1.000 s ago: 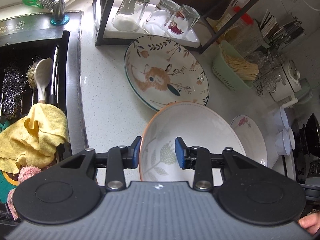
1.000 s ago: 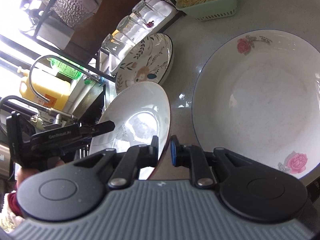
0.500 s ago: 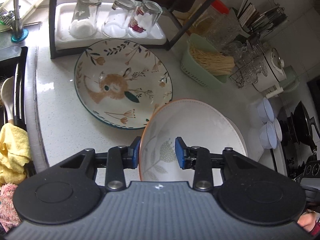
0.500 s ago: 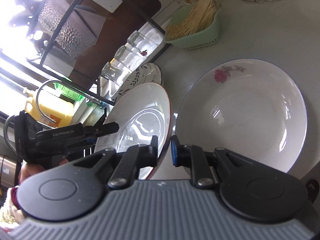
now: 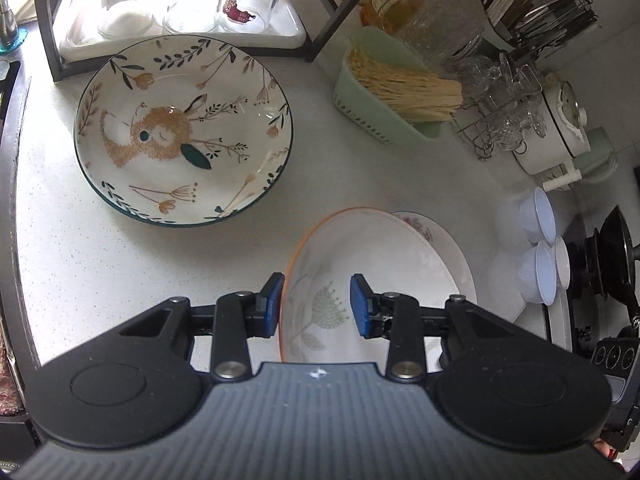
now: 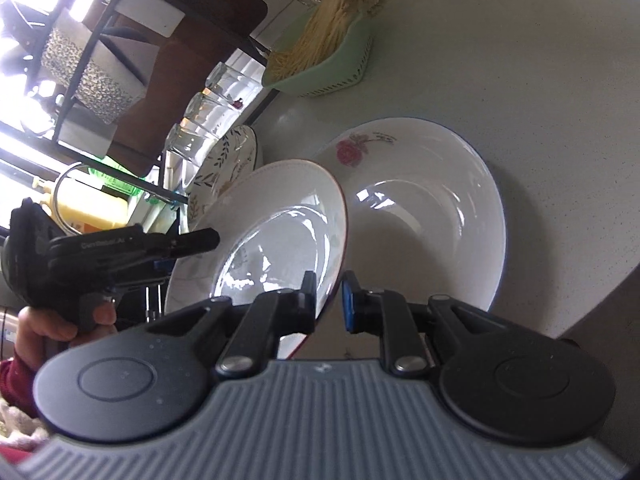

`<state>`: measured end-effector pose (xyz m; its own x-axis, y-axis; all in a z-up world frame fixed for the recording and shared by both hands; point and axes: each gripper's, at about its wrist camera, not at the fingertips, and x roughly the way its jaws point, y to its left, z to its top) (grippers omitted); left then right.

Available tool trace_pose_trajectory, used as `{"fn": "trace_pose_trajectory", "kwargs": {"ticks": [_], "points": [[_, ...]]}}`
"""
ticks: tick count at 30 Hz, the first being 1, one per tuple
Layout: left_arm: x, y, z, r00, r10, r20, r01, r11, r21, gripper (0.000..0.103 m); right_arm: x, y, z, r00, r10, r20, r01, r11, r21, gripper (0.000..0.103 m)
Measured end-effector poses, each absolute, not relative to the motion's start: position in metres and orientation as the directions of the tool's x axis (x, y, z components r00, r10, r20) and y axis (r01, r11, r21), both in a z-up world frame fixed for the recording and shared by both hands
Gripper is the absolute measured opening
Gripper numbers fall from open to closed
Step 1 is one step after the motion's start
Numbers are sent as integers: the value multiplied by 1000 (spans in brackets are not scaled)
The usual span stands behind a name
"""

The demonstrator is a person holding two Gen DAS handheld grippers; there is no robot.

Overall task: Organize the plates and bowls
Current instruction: 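Lift the grey-leaf plate and carry it over the pink-rose plate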

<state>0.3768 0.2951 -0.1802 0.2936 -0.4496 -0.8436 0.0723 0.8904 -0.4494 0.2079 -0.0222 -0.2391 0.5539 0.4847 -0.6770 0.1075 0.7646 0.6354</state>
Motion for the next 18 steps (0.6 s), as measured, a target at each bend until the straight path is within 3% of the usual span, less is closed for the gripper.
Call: {"fn": "trace_pose_trajectory", "kwargs": {"ticks": [18], "points": [[389,225,-181,291,-313,-904,76,949,-304,39,239,-59,-257,446,483,-754,42,830,557,18]]}}
